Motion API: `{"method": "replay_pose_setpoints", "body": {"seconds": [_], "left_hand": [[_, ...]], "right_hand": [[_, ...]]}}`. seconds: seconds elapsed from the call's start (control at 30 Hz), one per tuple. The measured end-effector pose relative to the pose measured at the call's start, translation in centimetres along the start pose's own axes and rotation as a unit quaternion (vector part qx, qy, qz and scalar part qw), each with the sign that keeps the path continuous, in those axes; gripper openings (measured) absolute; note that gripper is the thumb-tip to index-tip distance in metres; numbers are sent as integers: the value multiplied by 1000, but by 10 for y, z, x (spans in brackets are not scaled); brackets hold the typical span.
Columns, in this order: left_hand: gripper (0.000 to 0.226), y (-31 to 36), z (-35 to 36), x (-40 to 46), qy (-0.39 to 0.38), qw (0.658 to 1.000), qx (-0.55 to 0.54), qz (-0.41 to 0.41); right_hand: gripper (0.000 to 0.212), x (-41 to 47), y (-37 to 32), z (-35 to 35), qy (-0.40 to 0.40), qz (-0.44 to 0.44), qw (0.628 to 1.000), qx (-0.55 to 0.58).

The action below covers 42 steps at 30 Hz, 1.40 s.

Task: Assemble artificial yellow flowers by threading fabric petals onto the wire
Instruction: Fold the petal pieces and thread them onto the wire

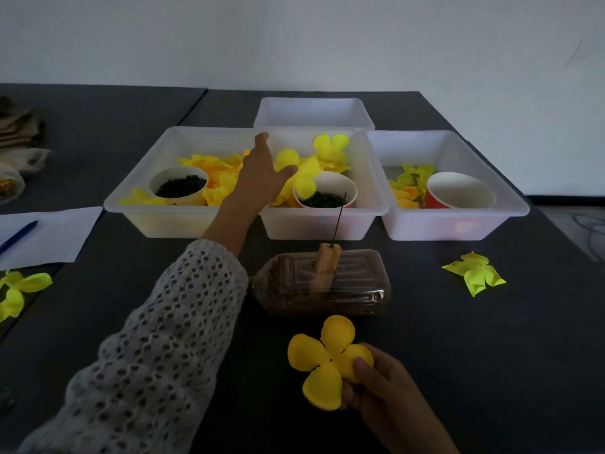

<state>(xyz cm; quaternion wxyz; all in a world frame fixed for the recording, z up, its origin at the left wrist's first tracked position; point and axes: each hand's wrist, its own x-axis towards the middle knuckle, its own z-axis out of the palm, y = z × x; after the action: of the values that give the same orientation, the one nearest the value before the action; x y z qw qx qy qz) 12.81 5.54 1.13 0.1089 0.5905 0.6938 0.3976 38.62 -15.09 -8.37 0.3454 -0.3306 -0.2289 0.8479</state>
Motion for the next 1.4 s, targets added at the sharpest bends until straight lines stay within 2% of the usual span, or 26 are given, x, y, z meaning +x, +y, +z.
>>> {"method": "replay_pose_setpoints", "body": {"seconds": [0.03,0.1,0.17,0.23,0.3,0.4,0.5,0.63,0.77,0.9,1.03,1.13,1.23,1.33,1.4], "left_hand": [[70,-2,0,-3,-7,1000,10,4],[57,0,-4,-14,24,999,8,45],[40,3,-14,-35,52,996,-29,68],[26,6,-26,-59,34,993,-95,55],[18,12,-37,-85,-5,987,-156,29],[20,24,-51,-127,-57,977,-204,38],[21,34,-63,-169,-120,965,-226,55],[20,43,-68,-212,-204,966,-149,62],[26,43,-58,-239,-235,969,-58,41],[36,46,-48,-252,-164,983,-81,25],[34,47,-38,-258,-79,988,-134,8],[33,49,-33,-263,-45,988,-149,18],[21,50,-29,-265,-21,985,-172,18],[5,49,-27,-262,-5,977,-211,-24],[3,48,-29,-254,2,974,-223,-52]], "right_hand": [[39,0,-1,-1,-4,3,1000,-1],[57,-1,0,-2,-11,7,1000,-20],[64,-1,0,-1,-6,0,999,-39],[65,-1,0,2,1,-17,999,-40],[54,2,0,4,25,-39,998,-35],[29,4,3,9,41,-72,995,-50],[29,5,7,18,46,-102,991,-79],[37,6,11,30,55,-157,979,-121],[37,2,8,40,43,-220,960,-169],[36,2,4,53,54,-234,947,-212],[31,3,1,61,64,-253,939,-222],[31,2,1,64,74,-251,941,-215],[40,1,2,64,88,-238,942,-220],[48,1,4,67,107,-241,937,-229],[61,1,7,68,116,-260,929,-235]]}}
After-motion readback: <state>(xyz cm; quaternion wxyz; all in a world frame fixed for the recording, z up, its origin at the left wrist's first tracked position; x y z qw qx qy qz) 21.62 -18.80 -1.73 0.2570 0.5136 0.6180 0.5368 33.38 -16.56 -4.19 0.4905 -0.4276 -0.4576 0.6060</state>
